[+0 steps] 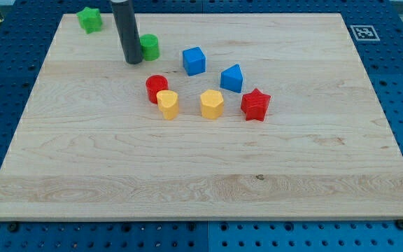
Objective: Push the green circle towards the top center
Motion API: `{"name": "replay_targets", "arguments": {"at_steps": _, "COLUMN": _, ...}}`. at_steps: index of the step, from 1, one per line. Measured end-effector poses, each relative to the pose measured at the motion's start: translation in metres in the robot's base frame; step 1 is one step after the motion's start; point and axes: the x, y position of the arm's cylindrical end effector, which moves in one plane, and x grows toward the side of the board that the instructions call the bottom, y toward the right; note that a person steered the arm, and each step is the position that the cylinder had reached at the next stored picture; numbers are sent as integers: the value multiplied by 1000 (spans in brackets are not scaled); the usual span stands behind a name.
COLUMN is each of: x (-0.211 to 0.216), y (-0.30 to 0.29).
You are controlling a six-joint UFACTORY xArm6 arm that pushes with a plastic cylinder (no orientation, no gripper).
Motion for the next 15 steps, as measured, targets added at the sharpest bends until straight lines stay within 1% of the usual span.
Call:
{"name": "replay_targets", "arguments": {"at_steps": 2, "x": 0, "y": 0}}
{"name": "replay_targets", "arguments": {"at_steps": 5, "x": -20, "y": 37}}
{"name": "replay_targets", "arguments": {"at_steps": 7, "x": -56, "y": 41}}
{"name": "replay_targets", "arguments": {"at_steps": 8, "x": -61, "y": 41}}
{"name": "replay_targets", "arguments": {"at_steps": 9, "x": -69, "y": 24}}
{"name": "replay_targets", "arguments": {"at_steps": 10, "x": -99, "y": 13}}
{"name": "replay_targets", "arguments": {"at_steps": 11, "x": -102, "y": 13}}
{"name": "replay_targets", "arguments": {"at_steps": 13, "x": -86, "y": 13}}
{"name": "replay_targets", "arguments": {"at_steps": 15, "x": -86, "y": 22}}
